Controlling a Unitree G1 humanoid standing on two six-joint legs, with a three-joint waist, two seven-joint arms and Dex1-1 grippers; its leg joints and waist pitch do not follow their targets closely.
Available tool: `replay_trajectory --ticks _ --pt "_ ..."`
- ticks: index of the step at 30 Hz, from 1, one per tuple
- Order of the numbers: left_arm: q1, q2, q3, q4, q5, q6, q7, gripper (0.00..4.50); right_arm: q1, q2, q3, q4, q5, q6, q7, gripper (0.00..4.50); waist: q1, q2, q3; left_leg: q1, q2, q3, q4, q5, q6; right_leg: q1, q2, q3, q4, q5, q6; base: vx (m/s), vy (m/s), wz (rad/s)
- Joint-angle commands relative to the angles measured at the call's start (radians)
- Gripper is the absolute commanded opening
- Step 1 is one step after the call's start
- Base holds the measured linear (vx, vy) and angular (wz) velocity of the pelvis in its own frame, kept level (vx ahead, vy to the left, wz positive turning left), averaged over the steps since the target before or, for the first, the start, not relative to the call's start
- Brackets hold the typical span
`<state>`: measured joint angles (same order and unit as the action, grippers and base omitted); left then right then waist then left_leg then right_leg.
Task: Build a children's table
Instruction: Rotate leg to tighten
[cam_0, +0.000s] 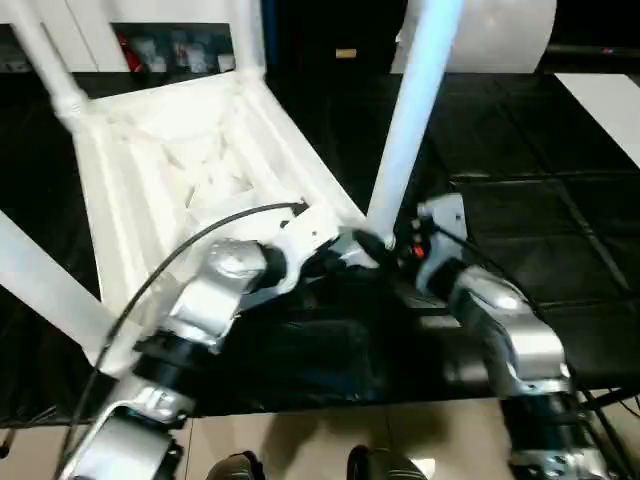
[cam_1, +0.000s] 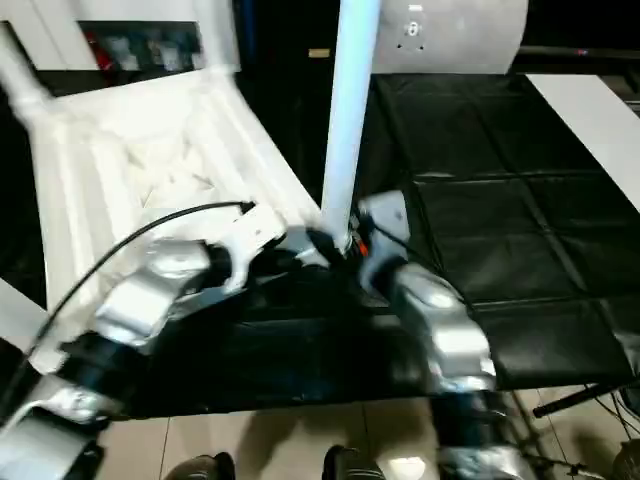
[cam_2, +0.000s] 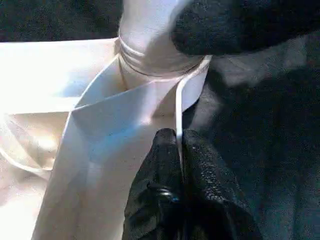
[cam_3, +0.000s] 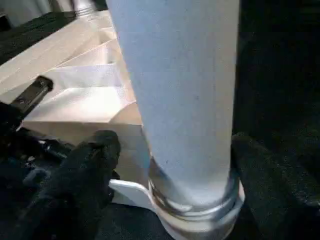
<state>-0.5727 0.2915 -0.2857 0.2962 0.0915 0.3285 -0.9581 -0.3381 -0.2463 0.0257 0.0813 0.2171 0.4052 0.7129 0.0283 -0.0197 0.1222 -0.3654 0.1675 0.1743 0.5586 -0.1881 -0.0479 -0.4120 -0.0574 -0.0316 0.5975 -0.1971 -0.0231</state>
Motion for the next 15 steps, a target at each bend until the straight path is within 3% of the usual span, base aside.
replay_trajectory --ticks 1,3,5,6,15 --pt "0.053 0.063 -0.047 0.007 -0.061 -0.129 -0.184 0.0 0.022 -0.108 0.024 -0.026 0.039 -0.036 0.211 4.13 0.005 -0.009 -0.06 0.005 0.059 -0.01 -0.046 -0.05 0.14 0.062 -0.082 0.052 -0.055 -0.018 -0.251 0.0 0.0 0.0" --pt "0.056 0.089 -0.056 0.011 -0.067 -0.161 -0.232 0.0 0.022 -0.143 0.034 -0.02 0.041 -0.057 0.266 4.13 0.008 -0.007 -0.064 0.005 0.057 -0.011 -0.044 -0.049 0.146 0.063 -0.081 0.047 -0.054 -0.01 -0.253 0.0 0.0 0.0" --pt "0.057 0.105 -0.061 0.015 -0.071 -0.181 -0.264 0.0 0.021 -0.165 0.041 -0.013 0.043 -0.074 0.302 4.13 0.005 -0.007 -0.067 0.005 0.059 -0.011 -0.04 -0.019 0.159 0.06 -0.081 0.046 -0.045 0.047 -0.279 0.0 0.0 0.0" --pt "0.06 0.138 -0.072 0.017 -0.087 -0.203 -0.344 0.0 0.013 -0.206 0.058 0.01 0.051 -0.113 0.393 4.13 0.004 -0.009 -0.068 0.005 0.06 -0.01 -0.039 -0.015 0.16 0.061 -0.082 0.045 -0.044 0.052 -0.284 0.0 0.0 0.0" --pt "0.049 0.205 -0.121 0.03 -0.118 -0.272 -0.521 0.0 -0.032 -0.266 0.105 0.058 0.117 -0.139 0.627 4.13 0.028 -0.006 -0.067 0.01 0.068 -0.008 -0.038 -0.047 0.152 0.057 -0.084 0.04 -0.043 -0.02 -0.298 0.0 0.0 0.0"
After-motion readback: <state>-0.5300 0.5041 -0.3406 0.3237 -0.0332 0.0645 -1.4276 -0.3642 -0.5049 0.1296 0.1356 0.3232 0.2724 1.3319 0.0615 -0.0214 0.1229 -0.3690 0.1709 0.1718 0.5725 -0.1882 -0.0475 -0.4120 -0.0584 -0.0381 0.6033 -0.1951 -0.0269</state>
